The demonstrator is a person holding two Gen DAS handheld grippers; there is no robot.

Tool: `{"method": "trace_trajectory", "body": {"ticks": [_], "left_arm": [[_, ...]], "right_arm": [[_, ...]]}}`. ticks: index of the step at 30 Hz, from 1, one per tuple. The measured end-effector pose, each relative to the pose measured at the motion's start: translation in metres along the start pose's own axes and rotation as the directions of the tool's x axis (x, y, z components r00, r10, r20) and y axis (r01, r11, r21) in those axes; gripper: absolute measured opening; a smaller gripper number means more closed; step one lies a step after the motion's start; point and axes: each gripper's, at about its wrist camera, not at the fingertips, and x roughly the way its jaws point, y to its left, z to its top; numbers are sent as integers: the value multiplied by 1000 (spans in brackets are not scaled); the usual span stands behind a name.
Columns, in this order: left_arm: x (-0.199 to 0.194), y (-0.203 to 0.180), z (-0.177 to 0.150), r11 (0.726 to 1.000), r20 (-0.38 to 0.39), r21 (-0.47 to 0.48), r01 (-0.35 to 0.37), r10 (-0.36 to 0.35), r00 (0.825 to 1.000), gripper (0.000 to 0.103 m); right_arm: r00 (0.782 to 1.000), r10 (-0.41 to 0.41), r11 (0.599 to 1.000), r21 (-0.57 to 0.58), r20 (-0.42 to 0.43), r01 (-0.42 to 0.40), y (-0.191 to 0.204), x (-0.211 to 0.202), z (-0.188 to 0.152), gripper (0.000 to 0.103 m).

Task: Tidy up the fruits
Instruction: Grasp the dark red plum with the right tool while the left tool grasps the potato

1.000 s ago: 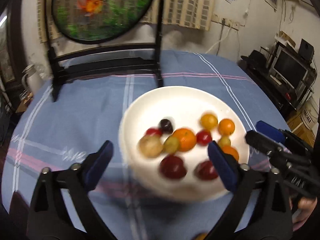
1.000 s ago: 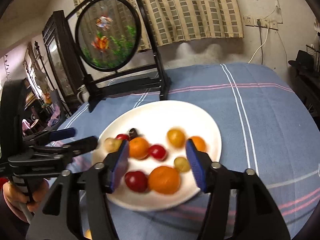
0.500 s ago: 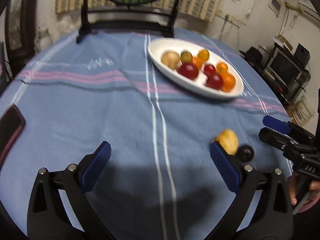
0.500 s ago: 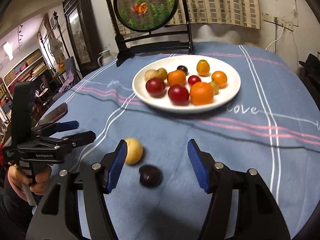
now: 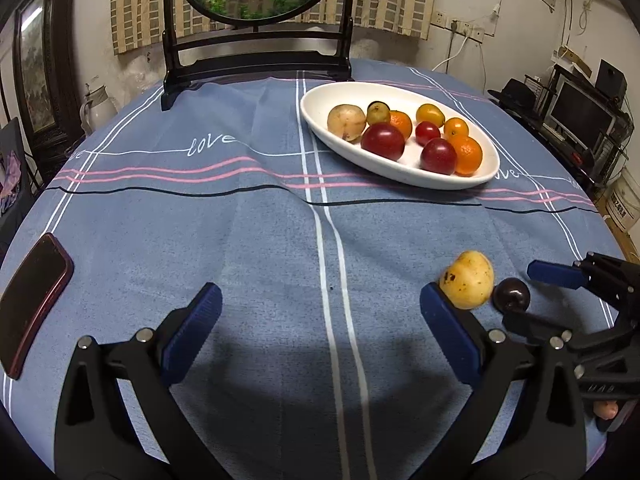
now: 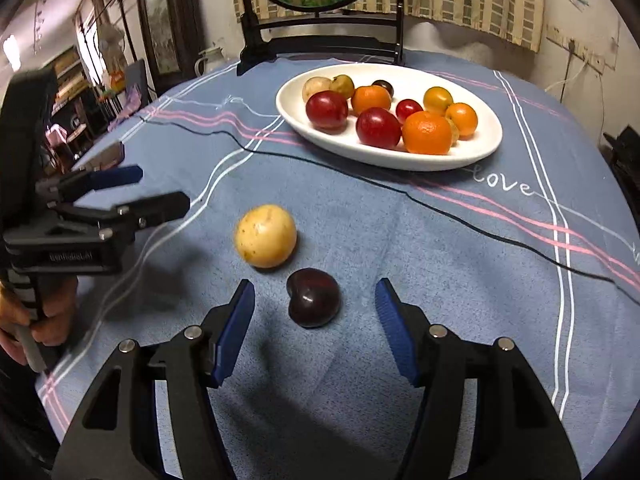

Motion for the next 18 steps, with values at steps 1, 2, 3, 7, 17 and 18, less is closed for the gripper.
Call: {"method": "trace_trajectory", "body": {"ticks": [1, 2, 3, 7, 17, 18], "left_arm": [[-1, 0, 0, 1000, 3, -1, -3, 3, 1000, 101], [-1, 0, 0, 1000, 7, 1, -8, 8, 1000, 101], [-1, 0, -1, 1000, 9, 4, -12, 12, 1000, 101], [-2, -3, -1, 1000, 9, 20, -18, 18, 1000, 101], [2, -2, 0, 1000, -5, 17, -16, 16, 1000, 101], [2, -2, 0, 1000, -6, 15, -16, 16, 1000, 101]], "right_arm": [[1000, -6, 1000, -14, 1, 6, 3, 0, -1, 62], [1000, -13, 1000, -24, 3, 13, 5, 1, -1, 61], [1000, -26, 999, -34, 5, 26, 7, 2, -1, 60], [999, -36, 999, -23, -7, 36, 3, 7, 2, 46], [1000, -23, 999, -32, -9, 23, 5, 9, 4, 36], [1000, -23, 999, -28, -11, 23, 4, 10, 4, 36]]}}
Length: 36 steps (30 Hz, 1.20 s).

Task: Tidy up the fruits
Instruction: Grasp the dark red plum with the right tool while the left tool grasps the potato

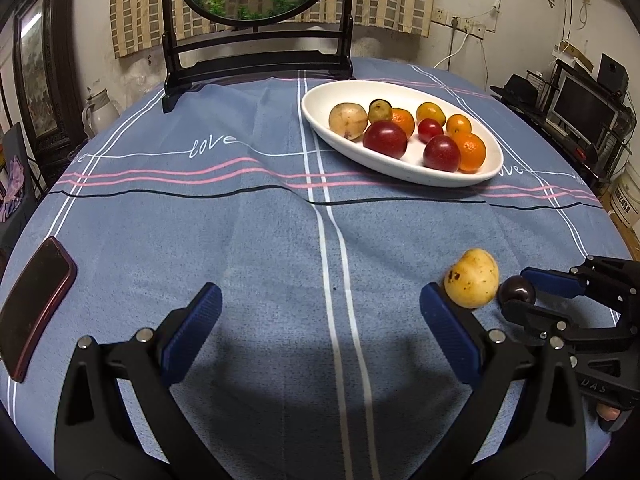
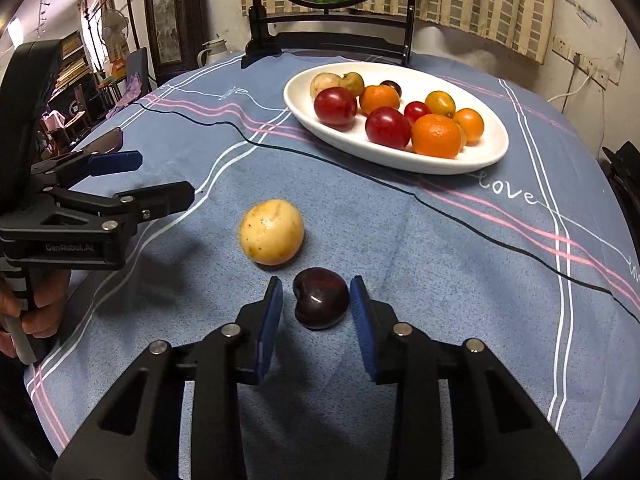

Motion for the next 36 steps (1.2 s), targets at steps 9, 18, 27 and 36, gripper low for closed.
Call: {"method": "trace_trajectory", "body": {"ticks": [9, 18, 27, 36], "left_arm": [[1, 0, 0, 1000, -5, -3, -2, 2, 1000, 101], [-7, -26, -3, 978, 6, 103, 180, -182, 983, 91], [13, -68, 6, 939, -68, 189, 286, -278, 958, 67], [27, -76, 6, 942, -114, 182, 283, -265, 957, 53]], "right_arm": [[1000, 7, 1000, 14, -4, -7, -3, 2, 0, 28], [999, -13, 989, 150, 40, 7, -33, -10, 0, 28], [999, -16, 980, 198, 47, 6, -43, -13, -2, 28], [999, -17, 979, 204, 48, 7, -45, -14, -3, 28]]}}
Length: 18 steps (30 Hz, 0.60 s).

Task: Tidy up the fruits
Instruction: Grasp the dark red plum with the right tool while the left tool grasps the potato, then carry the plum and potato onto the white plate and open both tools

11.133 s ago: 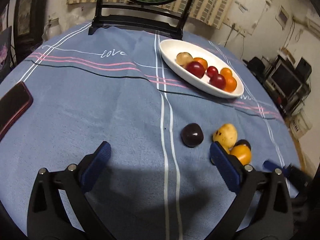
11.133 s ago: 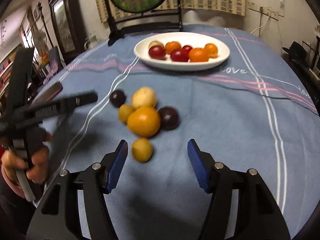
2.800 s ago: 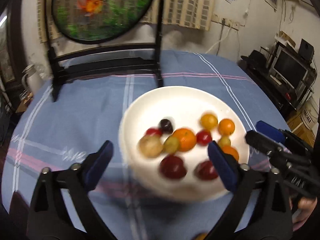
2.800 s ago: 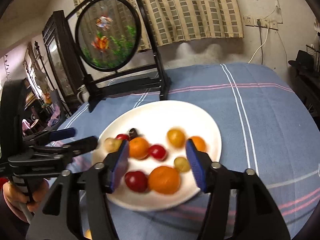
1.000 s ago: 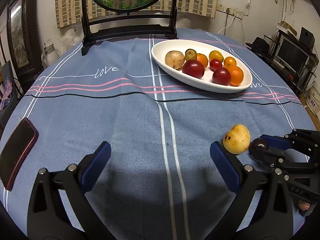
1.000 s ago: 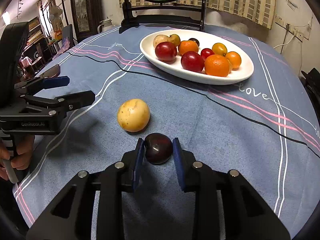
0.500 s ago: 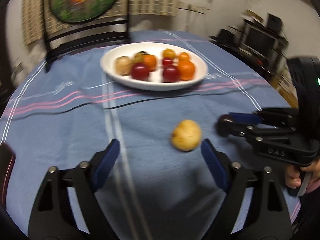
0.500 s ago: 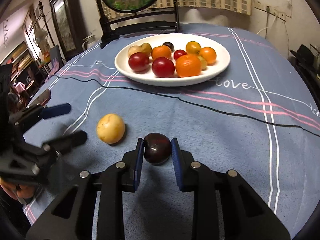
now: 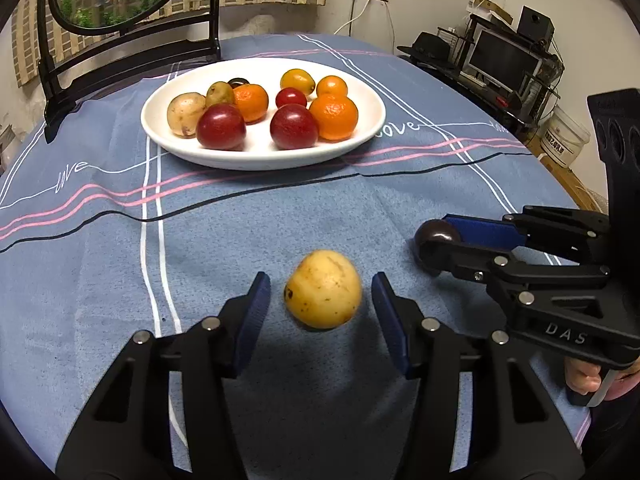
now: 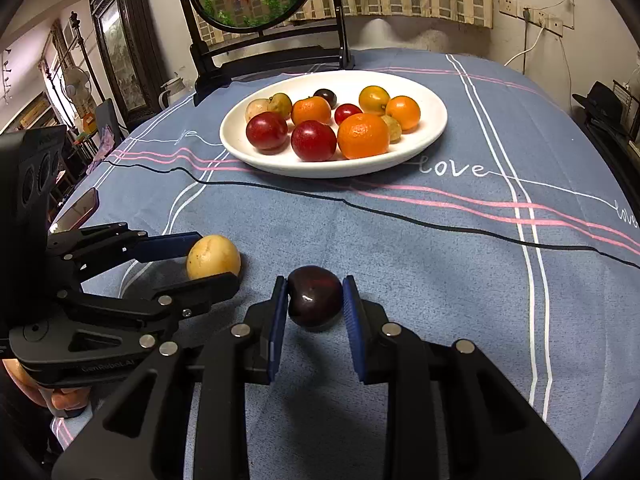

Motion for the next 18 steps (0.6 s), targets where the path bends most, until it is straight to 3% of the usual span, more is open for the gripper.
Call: {"method": "trace_trajectory", "body": {"ticks": [6, 18], "left_arm": [[6, -2, 0, 1000, -19, 8, -12, 12, 1000, 42], [0, -6, -4, 999, 4, 20, -35, 35, 999, 39]], "right_arm": [[1000, 1, 1000, 3, -1, -1, 0, 1, 0, 28], [1000, -14, 1000, 13, -9, 14, -3, 3, 0, 28]]}}
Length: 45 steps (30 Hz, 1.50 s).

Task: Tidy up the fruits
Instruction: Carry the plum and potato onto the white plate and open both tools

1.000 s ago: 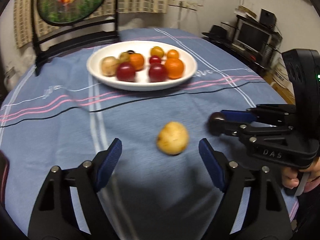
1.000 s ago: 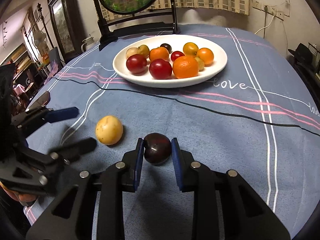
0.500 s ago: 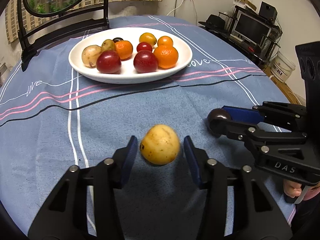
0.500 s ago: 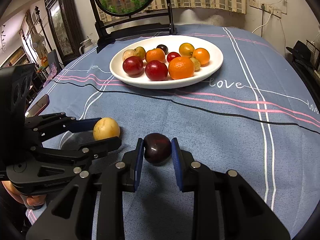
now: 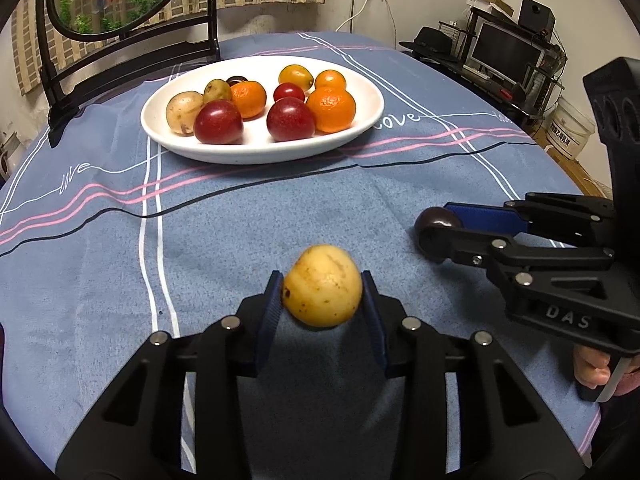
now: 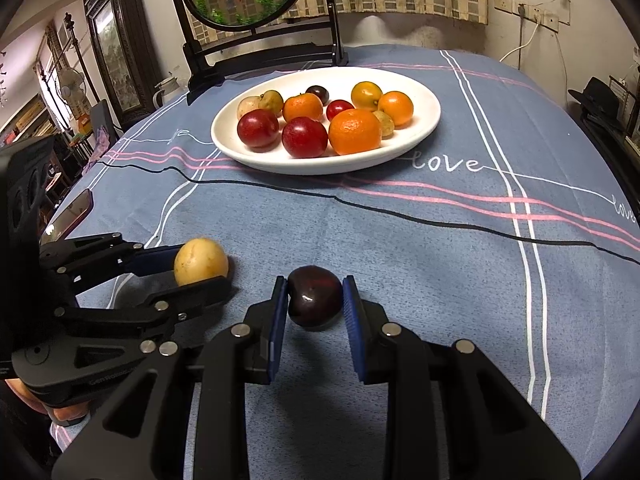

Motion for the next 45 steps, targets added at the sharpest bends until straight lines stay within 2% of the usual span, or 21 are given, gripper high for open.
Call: {"method": "trace_trajectory", "body": {"ticks": [8, 12, 14, 17, 20, 23, 27, 30, 35, 37, 38, 39, 42, 45], "left_arm": [[-23, 2, -6, 1000, 59, -14, 3, -2, 998, 39], [-32, 11, -1, 997, 71, -55, 57, -53, 996, 39], [-34, 20, 14, 995, 72, -67, 77, -72, 995, 39], [-41, 35, 49, 997, 118, -67, 29, -21, 993, 39], [-39, 53, 88, 996, 140, -90, 22, -9, 990, 39], [-17, 70, 130, 993, 122, -117, -13, 28, 992, 39], [30, 94, 172, 985, 50, -156, -67, 76, 996, 39], [64, 108, 189, 978, -5, -178, -108, 108, 994, 39], [101, 119, 193, 973, -74, -186, -140, 128, 989, 40], [105, 122, 192, 971, -81, -185, -154, 141, 987, 59], [101, 122, 190, 968, -63, -186, -167, 158, 985, 69], [96, 123, 188, 965, -41, -188, -182, 178, 983, 75], [77, 124, 181, 954, -13, -195, -229, 231, 973, 87], [53, 123, 171, 937, 23, -212, -279, 290, 957, 95]], "right_arm": [[1000, 18, 1000, -14, 3, -18, 6, -2, -4, 28], [994, 104, 995, -4, 11, -104, 9, -5, 0, 28], [991, 130, 991, 10, 32, -130, 8, -9, 14, 28], [990, 90, 996, -11, 109, -89, 7, -17, 42, 28], [977, 79, 997, 1, 199, -80, -1, -25, 75, 28], [964, 58, 997, 33, 261, -69, -11, -26, 101, 28], [961, 60, 995, 66, 270, -81, -22, -16, 116, 28], [965, 52, 994, 75, 257, -74, -27, -3, 121, 28], [972, 58, 994, 73, 228, -77, -30, 17, 128, 28], [974, 62, 994, 70, 219, -79, -31, 24, 130, 28], [975, 62, 995, 68, 214, -78, -31, 27, 131, 28], [975, 63, 995, 66, 211, -78, -31, 29, 131, 28], [978, 61, 995, 60, 200, -74, -32, 35, 134, 28], [980, 50, 997, 51, 193, -61, -28, 41, 139, 28]]}}
